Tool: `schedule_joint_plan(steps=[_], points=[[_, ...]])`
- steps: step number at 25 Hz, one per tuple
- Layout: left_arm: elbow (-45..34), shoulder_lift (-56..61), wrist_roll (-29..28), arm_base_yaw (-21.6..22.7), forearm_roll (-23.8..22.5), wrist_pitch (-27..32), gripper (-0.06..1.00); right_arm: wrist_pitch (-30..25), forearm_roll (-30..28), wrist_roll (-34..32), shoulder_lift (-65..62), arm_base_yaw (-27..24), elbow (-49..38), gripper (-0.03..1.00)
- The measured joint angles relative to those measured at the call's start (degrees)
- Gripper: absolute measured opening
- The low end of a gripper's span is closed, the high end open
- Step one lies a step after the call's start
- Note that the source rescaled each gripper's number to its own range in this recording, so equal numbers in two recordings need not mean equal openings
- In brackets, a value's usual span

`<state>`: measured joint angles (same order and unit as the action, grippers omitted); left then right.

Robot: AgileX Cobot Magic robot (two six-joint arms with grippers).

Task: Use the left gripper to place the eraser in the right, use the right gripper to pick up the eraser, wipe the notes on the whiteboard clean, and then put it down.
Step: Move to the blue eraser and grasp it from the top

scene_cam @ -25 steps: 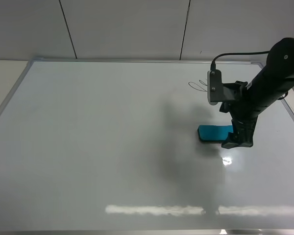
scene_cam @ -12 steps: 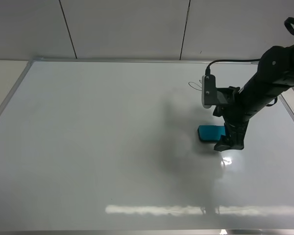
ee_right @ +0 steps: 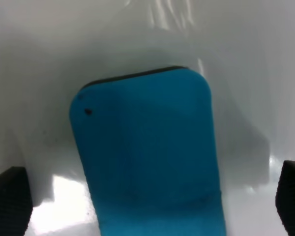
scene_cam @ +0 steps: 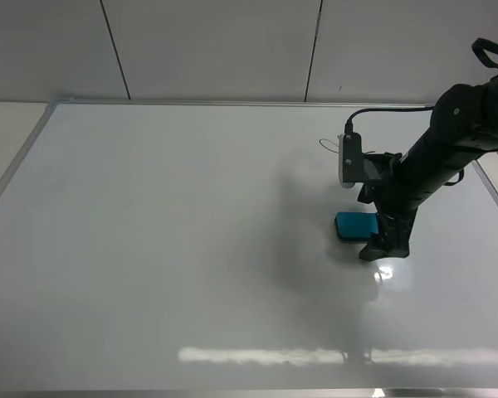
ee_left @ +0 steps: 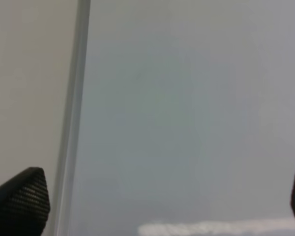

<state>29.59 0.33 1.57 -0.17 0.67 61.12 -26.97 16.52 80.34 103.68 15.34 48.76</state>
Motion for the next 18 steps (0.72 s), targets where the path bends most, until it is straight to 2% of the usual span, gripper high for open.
schedule_joint_plan(steps=[7, 18], points=[[0.0, 0.0, 0.0, 0.0, 0.0, 0.0, 1.0, -0.9, 2.8, 0.8, 0.4, 0.0, 0.3, 1.0], [0.0, 0.0, 0.0, 0.0, 0.0, 0.0, 1.0, -7.4, 2.8, 0.8, 1.2, -0.5, 5.0, 1.0]])
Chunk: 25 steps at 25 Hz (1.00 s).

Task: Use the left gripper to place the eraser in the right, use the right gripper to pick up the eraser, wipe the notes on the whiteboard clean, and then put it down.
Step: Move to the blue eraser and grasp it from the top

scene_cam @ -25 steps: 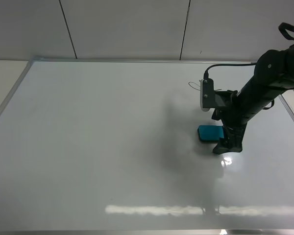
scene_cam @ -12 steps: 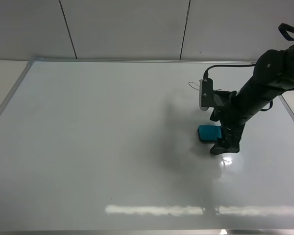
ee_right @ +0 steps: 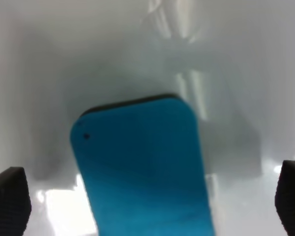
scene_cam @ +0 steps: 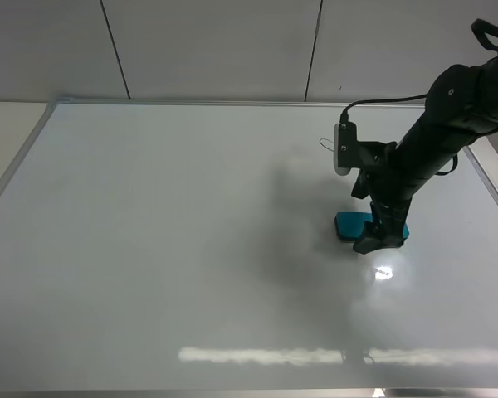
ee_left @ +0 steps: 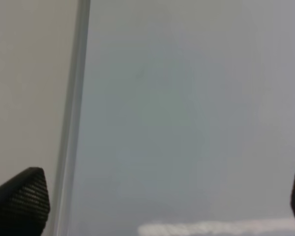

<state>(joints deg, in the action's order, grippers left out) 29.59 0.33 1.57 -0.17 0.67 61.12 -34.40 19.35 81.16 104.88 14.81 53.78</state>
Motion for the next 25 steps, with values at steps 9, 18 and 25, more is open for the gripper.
schedule_joint_plan(steps=[9, 18, 25], points=[[0.0, 0.0, 0.0, 0.0, 0.0, 0.0, 1.0, -0.2, 0.0, 0.0, 0.5, -0.9, 0.1, 1.0], [0.0, 0.0, 0.0, 0.0, 0.0, 0.0, 1.0, -0.2, 0.0, 0.0, 0.7, -1.1, 0.1, 1.0], [0.0, 0.0, 0.0, 0.0, 0.0, 0.0, 1.0, -0.1, 0.0, 0.0, 1.2, -1.1, 0.1, 0.97]])
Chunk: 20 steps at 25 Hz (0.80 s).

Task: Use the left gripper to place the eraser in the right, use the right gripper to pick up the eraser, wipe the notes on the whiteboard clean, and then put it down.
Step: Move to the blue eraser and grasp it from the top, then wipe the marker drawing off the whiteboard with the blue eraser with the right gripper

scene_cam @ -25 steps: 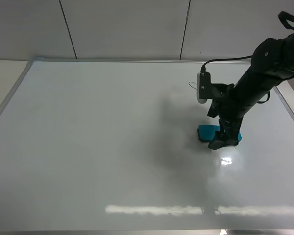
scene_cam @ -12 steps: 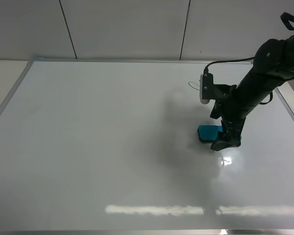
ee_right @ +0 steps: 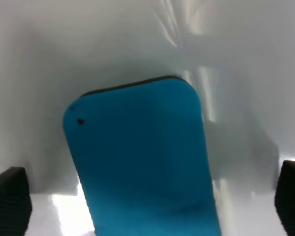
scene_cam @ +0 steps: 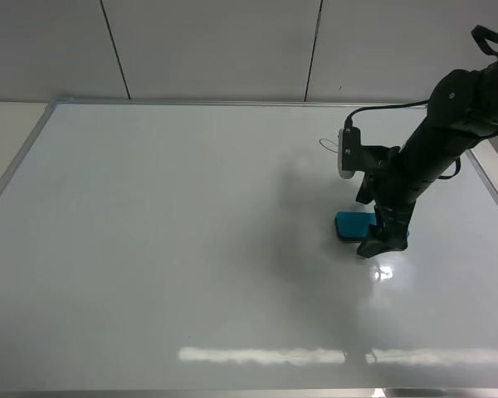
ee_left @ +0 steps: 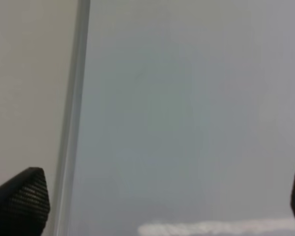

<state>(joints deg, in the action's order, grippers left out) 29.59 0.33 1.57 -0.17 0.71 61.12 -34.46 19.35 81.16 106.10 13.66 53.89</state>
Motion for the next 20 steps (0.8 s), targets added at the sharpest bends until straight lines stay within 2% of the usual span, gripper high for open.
schedule_joint_plan(steps=[1, 2, 3, 4, 6, 12, 14, 17, 20], points=[[0.0, 0.0, 0.0, 0.0, 0.0, 0.0, 1.0, 0.1, 0.0, 0.0, 0.0, 0.0, 0.0, 0.86], [0.0, 0.0, 0.0, 0.0, 0.0, 0.0, 1.0, 0.1, 0.0, 0.0, 0.0, 0.0, 0.0, 0.68], [0.0, 0.0, 0.0, 0.0, 0.0, 0.0, 1.0, 0.1, 0.0, -0.1, 0.0, 0.0, 0.0, 0.37], [0.0, 0.0, 0.0, 0.0, 0.0, 0.0, 1.0, 0.0, 0.0, -0.2, 0.0, 0.0, 0.0, 0.0], [0.0, 0.0, 0.0, 0.0, 0.0, 0.0, 1.0, -0.1, 0.0, -0.6, 0.0, 0.0, 0.1, 0.05], [0.0, 0.0, 0.0, 0.0, 0.0, 0.0, 1.0, 0.2, 0.4, -0.9, 0.0, 0.0, 0.1, 0.04], [0.0, 0.0, 0.0, 0.0, 0.0, 0.0, 1.0, 0.4, 0.6, -3.7, 0.0, 0.0, 0.8, 0.04], [0.0, 0.0, 0.0, 0.0, 0.0, 0.0, 1.0, 1.2, 0.8, -11.8, 0.0, 0.0, 3.6, 0.04], [0.0, 0.0, 0.0, 0.0, 0.0, 0.0, 1.0, 3.1, 0.8, -26.4, 0.0, 0.0, 8.1, 0.04]])
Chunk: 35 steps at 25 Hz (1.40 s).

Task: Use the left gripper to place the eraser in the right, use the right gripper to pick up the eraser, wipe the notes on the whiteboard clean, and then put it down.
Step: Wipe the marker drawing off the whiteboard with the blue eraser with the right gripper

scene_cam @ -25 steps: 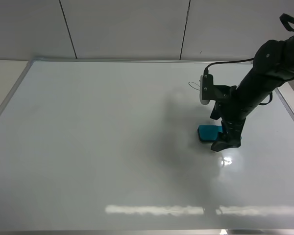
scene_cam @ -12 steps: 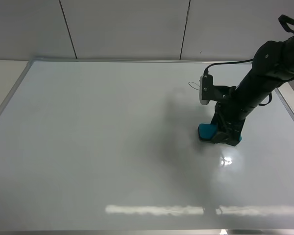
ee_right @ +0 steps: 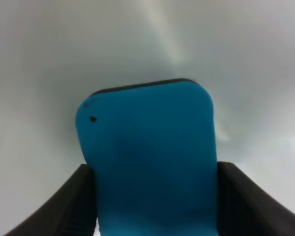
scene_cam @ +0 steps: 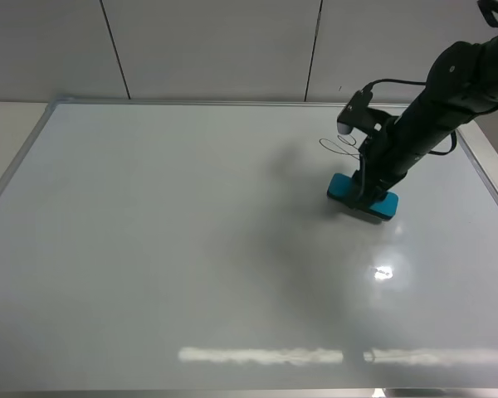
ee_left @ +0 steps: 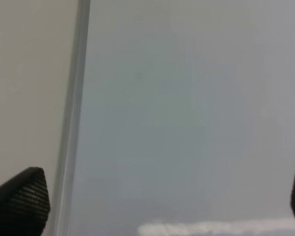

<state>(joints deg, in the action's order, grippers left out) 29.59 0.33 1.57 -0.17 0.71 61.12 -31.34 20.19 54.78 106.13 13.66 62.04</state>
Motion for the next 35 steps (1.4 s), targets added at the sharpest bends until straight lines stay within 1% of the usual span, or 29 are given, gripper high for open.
schedule_joint_plan(steps=[3, 6, 9, 10, 12, 14, 17, 20, 30, 33, 35], points=[[0.0, 0.0, 0.0, 0.0, 0.0, 0.0, 1.0, 0.7, -1.5, -14.5, 0.0, 0.0, 4.8, 0.04], [0.0, 0.0, 0.0, 0.0, 0.0, 0.0, 1.0, 0.3, -5.0, -26.3, 0.0, 0.0, 8.1, 0.04], [0.0, 0.0, 0.0, 0.0, 0.0, 0.0, 1.0, 0.0, -8.6, -38.1, 1.2, 0.2, 9.2, 0.04], [0.0, 0.0, 0.0, 0.0, 0.0, 0.0, 1.0, -0.1, -9.6, -41.7, 2.2, 0.5, 9.4, 0.04], [0.0, 0.0, 0.0, 0.0, 0.0, 0.0, 1.0, -0.2, -11.3, -46.9, 4.7, 1.4, 9.4, 0.04], [0.0, 0.0, 0.0, 0.0, 0.0, 0.0, 1.0, -0.2, -12.3, -51.0, 7.6, 2.3, 9.4, 0.04], [0.0, 0.0, 0.0, 0.0, 0.0, 0.0, 1.0, 2.0, -12.7, -54.8, 10.2, 3.4, 9.5, 0.04], [0.0, 0.0, 0.0, 0.0, 0.0, 0.0, 1.0, 2.6, -13.1, -57.6, 11.9, 3.8, 11.7, 0.04], [0.0, 0.0, 0.0, 0.0, -0.1, 0.0, 1.0, -4.8, -13.8, -59.9, 20.9, 5.6, 28.3, 0.04], [0.0, 0.0, 0.0, 0.0, -0.1, 0.0, 1.0, -6.2, -16.6, -61.9, 22.0, 5.6, 30.5, 0.04], [0.0, 0.0, 0.0, 0.0, -0.1, 0.0, 1.0, -6.1, -19.8, -64.2, 22.3, 5.4, 30.8, 0.04]])
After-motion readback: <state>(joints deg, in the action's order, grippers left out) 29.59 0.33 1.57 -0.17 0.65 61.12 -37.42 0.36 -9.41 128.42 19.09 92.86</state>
